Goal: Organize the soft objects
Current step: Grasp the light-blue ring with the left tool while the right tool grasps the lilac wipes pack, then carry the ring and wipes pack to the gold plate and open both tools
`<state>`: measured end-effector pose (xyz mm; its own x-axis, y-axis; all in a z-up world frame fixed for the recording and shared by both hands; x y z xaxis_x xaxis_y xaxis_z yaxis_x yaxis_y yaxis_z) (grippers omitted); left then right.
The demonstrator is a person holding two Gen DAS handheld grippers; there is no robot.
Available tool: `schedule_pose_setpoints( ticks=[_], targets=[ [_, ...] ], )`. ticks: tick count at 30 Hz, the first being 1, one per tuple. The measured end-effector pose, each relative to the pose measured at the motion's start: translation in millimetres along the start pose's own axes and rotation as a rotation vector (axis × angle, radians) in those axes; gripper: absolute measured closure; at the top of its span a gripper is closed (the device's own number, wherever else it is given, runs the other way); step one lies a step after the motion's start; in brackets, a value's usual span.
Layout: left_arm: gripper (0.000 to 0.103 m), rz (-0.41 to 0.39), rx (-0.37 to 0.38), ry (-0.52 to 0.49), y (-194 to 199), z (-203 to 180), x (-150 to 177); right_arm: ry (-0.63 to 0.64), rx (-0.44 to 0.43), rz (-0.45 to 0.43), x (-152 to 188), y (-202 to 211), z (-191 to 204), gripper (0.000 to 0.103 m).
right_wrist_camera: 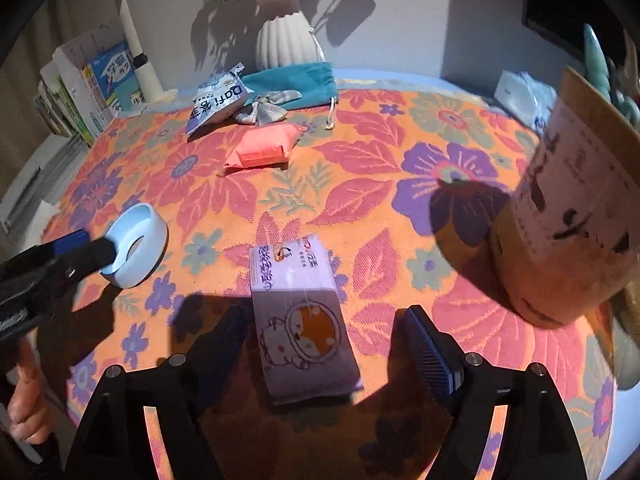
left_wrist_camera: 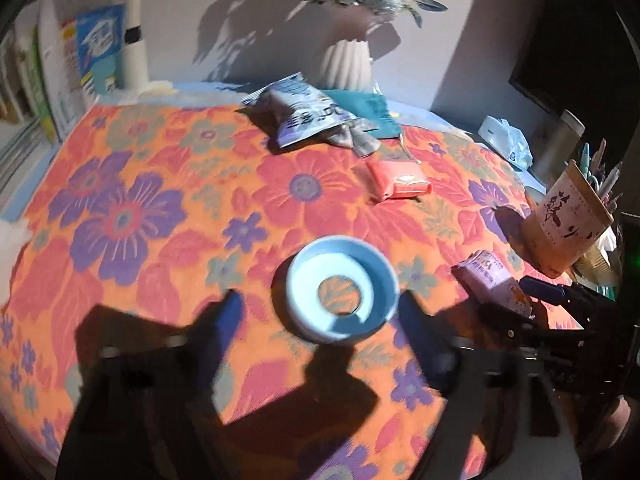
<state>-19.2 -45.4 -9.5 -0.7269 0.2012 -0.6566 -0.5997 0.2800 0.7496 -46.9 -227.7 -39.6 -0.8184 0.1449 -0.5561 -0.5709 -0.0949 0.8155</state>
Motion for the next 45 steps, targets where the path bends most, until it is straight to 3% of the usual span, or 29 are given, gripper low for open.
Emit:
schedule_pose_setpoints(
  ticks=[5, 7, 9, 11, 17, 21, 31, 36, 45],
  targets=[
    [0.012, 0.057, 0.007, -0.053, -15.3, -9.9, 0.3, 0.040, 0.043, -0.014, -4.4, -7.3, 8.3, 0.024],
    [0.012, 0.070, -0.011, -0.066, -25.1, -13.9, -1.5, 0.031, 0.050, -0.016, -6.6, -7.9, 7.9, 0.034],
    [0.015, 0.099, -0.061, -0.076, -36.3, -15.6, -1.5, 0.035, 0.053, -0.025, -8.6, -6.6, 9.4, 0.052],
    [0.035, 0.089, -0.106, -0.107, -36.5, -18.3, -3.2, 0.050, 0.051, -0.031, -8.7, -5.0, 12.4, 0.065],
    [0.039, 0.045, -0.058, -0.121, -21.2, -31.3, -7.0, -0.007, 0.013, -0.029, -2.1, 8.0, 10.8, 0.066],
    [0.039, -0.009, 0.008, -0.160, -3.0, -61.4, -13.1, -0.082, 0.004, -0.037, 3.3, 30.8, -0.7, 0.066],
    [0.039, -0.084, 0.255, -0.315, 39.6, -181.3, -16.9, -0.229, 0.150, -0.087, 20.0, 109.7, -79.2, 0.066],
    [0.039, -0.127, 0.322, -0.407, 59.6, -236.7, -20.0, -0.307, 0.207, -0.132, 24.5, 141.8, -125.9, 0.066],
    [0.039, -0.155, 0.403, -0.511, 61.0, -328.4, -47.8, -0.453, 0.271, -0.233, 20.6, 188.3, -209.6, 0.066]
  ],
)
Point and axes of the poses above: each gripper's, at about its wrist camera, not at the fingertips, and y roughly against the way its jaws point, z to its left, x to its underside, the point moved 6 cm from there along -y, roughly the way its jaws point, and after that the axes turned 8 degrees about -y, right-handed, at the moved point
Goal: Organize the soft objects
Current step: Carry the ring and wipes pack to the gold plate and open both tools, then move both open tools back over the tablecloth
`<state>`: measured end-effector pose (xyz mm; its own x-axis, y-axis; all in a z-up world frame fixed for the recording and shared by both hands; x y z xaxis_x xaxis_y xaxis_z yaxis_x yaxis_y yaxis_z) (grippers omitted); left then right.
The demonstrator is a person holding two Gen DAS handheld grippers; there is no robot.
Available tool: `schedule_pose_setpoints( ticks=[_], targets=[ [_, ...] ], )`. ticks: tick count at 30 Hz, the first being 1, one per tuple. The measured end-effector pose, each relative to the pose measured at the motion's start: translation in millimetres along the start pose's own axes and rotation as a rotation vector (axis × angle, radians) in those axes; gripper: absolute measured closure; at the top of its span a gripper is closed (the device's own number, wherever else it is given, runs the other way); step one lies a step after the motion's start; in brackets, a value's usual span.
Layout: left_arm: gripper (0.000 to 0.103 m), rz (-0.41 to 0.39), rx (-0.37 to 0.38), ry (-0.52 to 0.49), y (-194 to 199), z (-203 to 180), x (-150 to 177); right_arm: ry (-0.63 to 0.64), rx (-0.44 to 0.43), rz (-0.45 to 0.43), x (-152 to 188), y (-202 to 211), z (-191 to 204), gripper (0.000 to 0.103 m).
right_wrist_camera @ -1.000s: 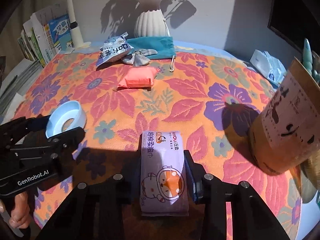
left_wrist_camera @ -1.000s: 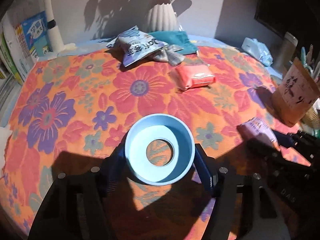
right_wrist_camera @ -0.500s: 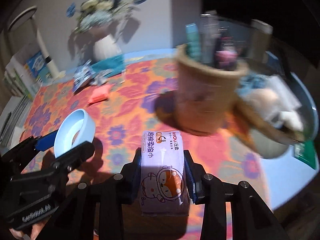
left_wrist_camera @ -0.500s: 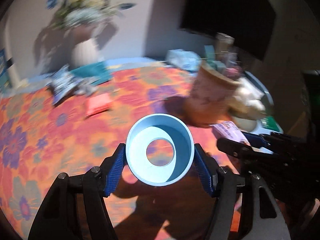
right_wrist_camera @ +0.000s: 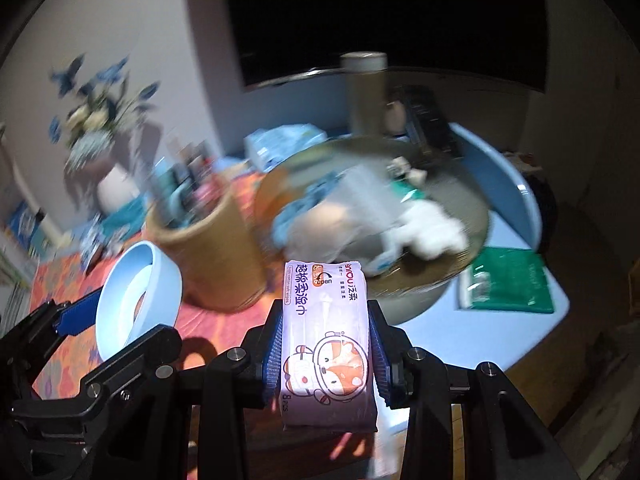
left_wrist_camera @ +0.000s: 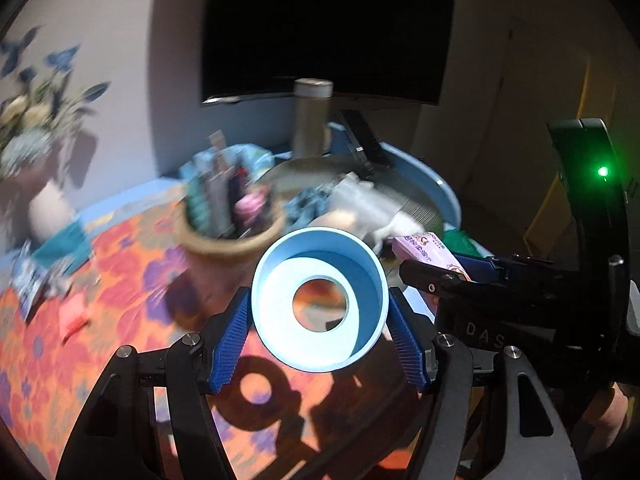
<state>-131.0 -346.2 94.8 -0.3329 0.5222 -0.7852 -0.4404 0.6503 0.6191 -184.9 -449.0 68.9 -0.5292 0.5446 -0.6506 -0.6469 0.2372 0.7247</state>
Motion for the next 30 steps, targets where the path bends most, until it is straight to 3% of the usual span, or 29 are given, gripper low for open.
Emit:
schedule_pose_setpoints(
  ticks=[6, 17, 20, 23, 30],
  targets=[
    [0.039, -0.017, 0.011, -0.031, -35.1, -23.2, -46.0, -0.105, 0.043, -0.081, -48.7, 2.3, -49.7, 0.066],
    [0.038, 0.020, -0.023, -0.036, -107.6, -30.9, -83.2, -0.246, 0.011, -0.074, -119.6, -46.4, -87.6, 0.065],
    [0.035, 0.016, -0.039, -0.049, -120.9, -27.8, -84.4, -0.249, 0.007, -0.066, -127.5, -59.1, -88.5, 0.064],
    [0.021, 0.012, -0.040, -0.054, -129.5, -24.4, -85.4, -0.246, -0.015, -0.043, -127.4, -71.1, -93.3, 0.043],
    [0.020, -0.013, -0.009, -0.072, -115.4, -33.1, -82.4, -0.270, -0.009, -0.041, -110.2, -60.9, -104.7, 0.043]
  ],
)
Point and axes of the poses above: each gripper's, at about its wrist camera, not at the fingertips, and y roughly against the way its jaws point, z to its left, x to its underside, the point moved 6 cm from there along -y, roughly the way its jaws point, and after that the axes turned 8 degrees about -y, right-handed, at the moved point
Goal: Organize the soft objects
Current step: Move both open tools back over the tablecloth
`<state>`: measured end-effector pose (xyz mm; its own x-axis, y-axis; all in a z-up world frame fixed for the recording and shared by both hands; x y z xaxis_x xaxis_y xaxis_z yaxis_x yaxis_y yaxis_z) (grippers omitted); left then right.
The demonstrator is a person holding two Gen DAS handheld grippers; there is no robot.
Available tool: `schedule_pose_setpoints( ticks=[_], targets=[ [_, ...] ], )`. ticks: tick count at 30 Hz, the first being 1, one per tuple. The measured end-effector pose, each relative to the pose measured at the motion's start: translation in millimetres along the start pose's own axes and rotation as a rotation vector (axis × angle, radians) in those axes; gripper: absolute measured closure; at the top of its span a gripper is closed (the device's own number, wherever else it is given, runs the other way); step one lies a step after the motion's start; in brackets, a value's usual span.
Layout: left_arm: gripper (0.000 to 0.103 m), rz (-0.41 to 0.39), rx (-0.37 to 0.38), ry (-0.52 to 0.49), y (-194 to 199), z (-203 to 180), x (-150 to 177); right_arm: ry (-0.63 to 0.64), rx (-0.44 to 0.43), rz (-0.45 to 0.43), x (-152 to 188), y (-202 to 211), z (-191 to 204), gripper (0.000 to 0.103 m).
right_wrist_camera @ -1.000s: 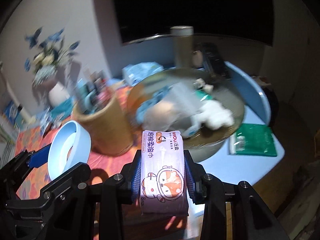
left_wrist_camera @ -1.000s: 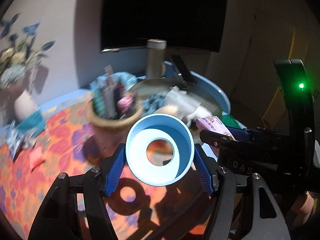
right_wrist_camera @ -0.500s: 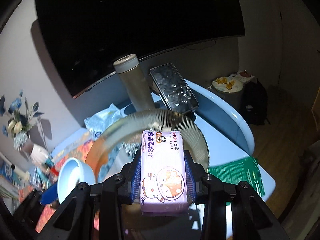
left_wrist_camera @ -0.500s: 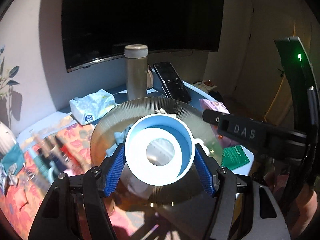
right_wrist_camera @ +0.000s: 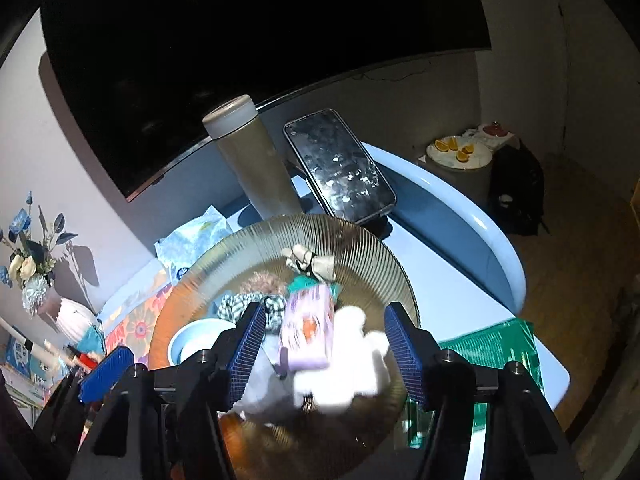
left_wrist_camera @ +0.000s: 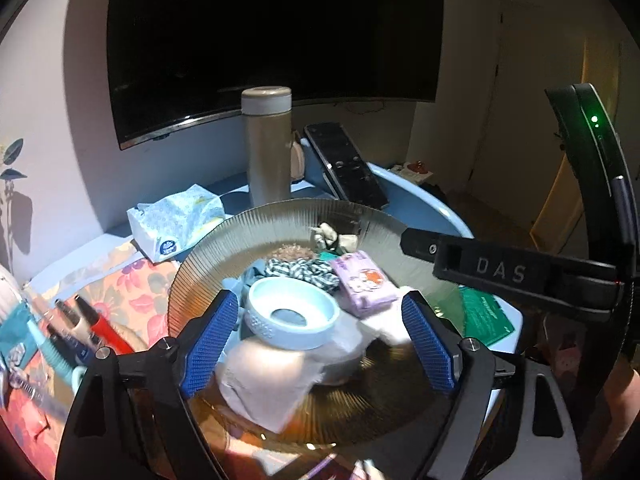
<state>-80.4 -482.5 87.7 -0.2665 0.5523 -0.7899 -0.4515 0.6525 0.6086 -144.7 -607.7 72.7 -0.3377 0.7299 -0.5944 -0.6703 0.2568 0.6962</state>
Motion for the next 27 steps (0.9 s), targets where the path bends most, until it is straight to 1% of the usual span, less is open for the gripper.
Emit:
schedule_pose_setpoints(
  ticks=[4, 9, 11, 14, 16, 18, 21, 24, 25, 26, 27],
  targets=[
    [0.020, -0.033, 0.008, -0.012, 27.5, -10.0, 2.4, 0.029, 0.011, -0.034, 5.7, 23.7, 9.2, 0.043],
    [0.020, -0.058, 0.004, -0.002, 69.1, -13.5, 10.2, 0.103, 0.008, -0.093, 18.1, 66.4, 33.7, 0.043],
    [0.020, -0.050, -0.013, 0.012, 85.8, -8.4, 18.6, 0.147, -0.002, -0.111, 25.7, 81.7, 47.2, 0.043],
    [0.020, -0.044, -0.058, 0.037, 108.5, 6.6, 32.9, 0.212, -0.055, -0.124, 41.0, 101.5, 73.3, 0.043],
    [0.020, -0.039, -0.115, 0.073, 128.8, 28.1, 46.3, 0.257, -0.093, -0.121, 52.9, 110.2, 93.0, 0.043],
    [0.020, -0.034, -0.154, 0.106, 142.6, 47.3, 57.3, 0.313, -0.134, -0.114, 68.5, 118.3, 118.2, 0.043],
    [0.020, -0.014, -0.228, 0.179, 166.3, 89.4, 80.9, 0.393, -0.198, -0.092, 93.8, 123.1, 155.6, 0.043],
    [0.020, 0.016, -0.302, 0.241, 184.1, 128.2, 104.5, 0.476, -0.253, -0.050, 124.9, 121.4, 193.5, 0.043],
    [0.020, 0.031, -0.333, 0.270, 191.6, 145.8, 115.5, 0.507, -0.266, -0.033, 136.5, 119.4, 205.9, 0.043],
    [0.020, 0.037, -0.348, 0.285, 195.6, 155.2, 121.3, 0.527, -0.272, -0.022, 143.0, 116.2, 214.9, 0.043],
    [0.020, 0.045, -0.381, 0.315, 203.2, 173.0, 132.1, 0.565, -0.287, -0.002, 157.4, 112.2, 230.3, 0.043]
  ],
)
Point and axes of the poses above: each gripper's, at about its wrist camera, not at the fingertips, and y roughly against the way its jaws point, z to its left, x to its underside, the point moved 6 cm from there along -y, roughly the way its jaws point, and after that the axes turned 8 degrees about -y, right-handed, at the moved point
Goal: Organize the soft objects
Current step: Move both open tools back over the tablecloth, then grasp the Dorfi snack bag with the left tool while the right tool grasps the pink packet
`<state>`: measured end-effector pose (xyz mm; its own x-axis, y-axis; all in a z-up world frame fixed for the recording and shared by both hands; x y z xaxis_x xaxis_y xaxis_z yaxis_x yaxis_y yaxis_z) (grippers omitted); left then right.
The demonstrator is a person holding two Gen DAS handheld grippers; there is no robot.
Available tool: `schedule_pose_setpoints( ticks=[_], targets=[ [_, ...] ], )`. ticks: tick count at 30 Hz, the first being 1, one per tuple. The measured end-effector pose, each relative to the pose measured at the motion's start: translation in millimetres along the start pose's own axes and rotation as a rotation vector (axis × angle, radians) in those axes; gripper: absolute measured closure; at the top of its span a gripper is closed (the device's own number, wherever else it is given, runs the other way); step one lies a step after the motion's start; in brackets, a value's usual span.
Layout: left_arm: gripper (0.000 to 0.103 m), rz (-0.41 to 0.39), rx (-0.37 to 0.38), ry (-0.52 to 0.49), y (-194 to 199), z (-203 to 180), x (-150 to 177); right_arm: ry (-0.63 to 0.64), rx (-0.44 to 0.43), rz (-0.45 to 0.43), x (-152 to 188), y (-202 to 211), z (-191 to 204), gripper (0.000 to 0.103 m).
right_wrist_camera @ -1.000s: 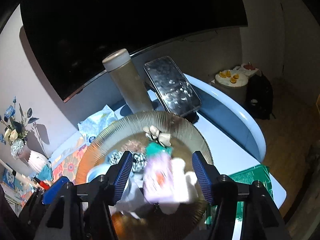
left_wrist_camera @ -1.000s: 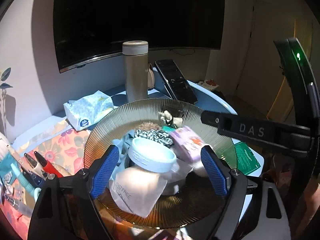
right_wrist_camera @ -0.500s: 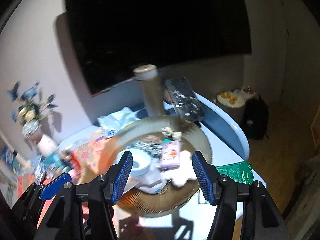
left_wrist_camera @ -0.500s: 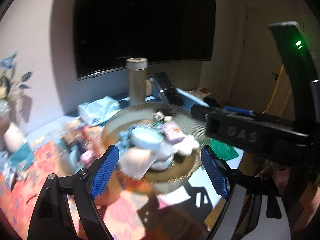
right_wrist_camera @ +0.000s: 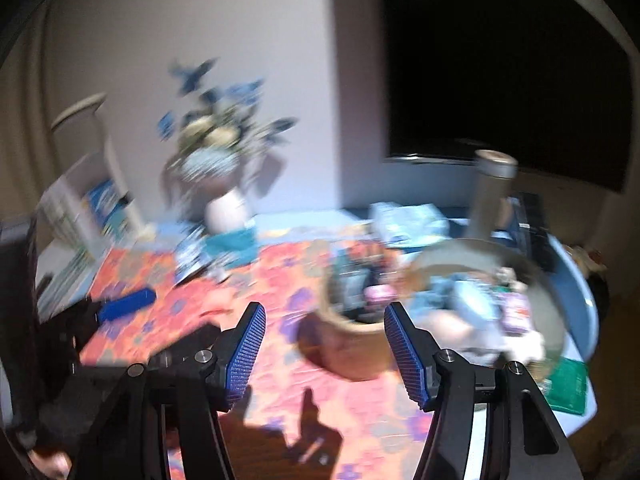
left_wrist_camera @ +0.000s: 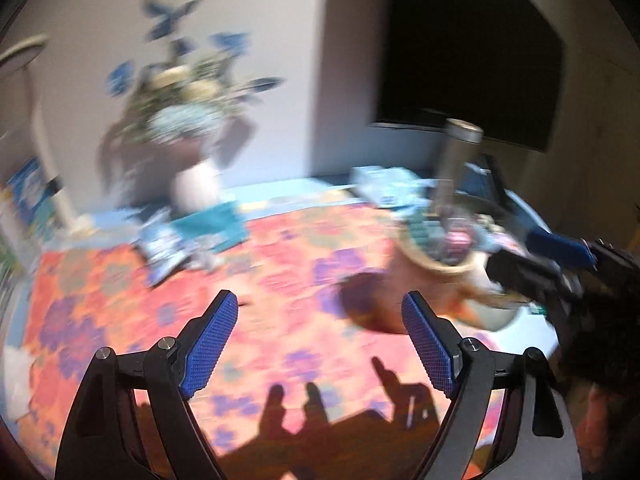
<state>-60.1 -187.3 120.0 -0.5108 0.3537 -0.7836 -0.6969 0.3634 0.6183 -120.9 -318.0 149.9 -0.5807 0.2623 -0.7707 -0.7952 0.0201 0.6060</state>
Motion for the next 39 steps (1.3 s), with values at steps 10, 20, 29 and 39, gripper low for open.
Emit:
schedule_pose_setpoints(
  ticks=[10, 20, 29, 39],
  targets=[
    [0.020, 0.107, -0.158, 0.270, -38.0, 138.4, 35.0, 0.104, -0.174, 0.188, 31.4, -94.9, 90.8, 0.043],
    [0.020, 0.134, -0.148, 0.404, -121.0, 202.3, 21.4, 0.318, -0.204, 0.277, 50.2, -207.7, 135.8, 0.043],
    [0.019, 0.145, -0.133, 0.487, -184.8, 228.2, 4.0, 0.283, -0.235, 0.384, 61.3, -266.3, 134.4, 0.040],
    [0.040, 0.164, -0.111, 0.502, -217.1, 231.7, 2.2, 0.378, -0.251, 0.367, 53.1, -293.2, 144.8, 0.022]
  ],
)
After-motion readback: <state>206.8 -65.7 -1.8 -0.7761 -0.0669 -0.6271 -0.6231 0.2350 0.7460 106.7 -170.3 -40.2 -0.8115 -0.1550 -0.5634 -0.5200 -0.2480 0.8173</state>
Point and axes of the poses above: each gripper's, at about its wrist camera, not at the fingertips, and y roughly against the way its jaws point, z to its left, x to its underside, the point moved 6 cm from there along -y, roughly the way its jaws point, and after that the axes turned 8 degrees about -y, right-handed, at the moved point
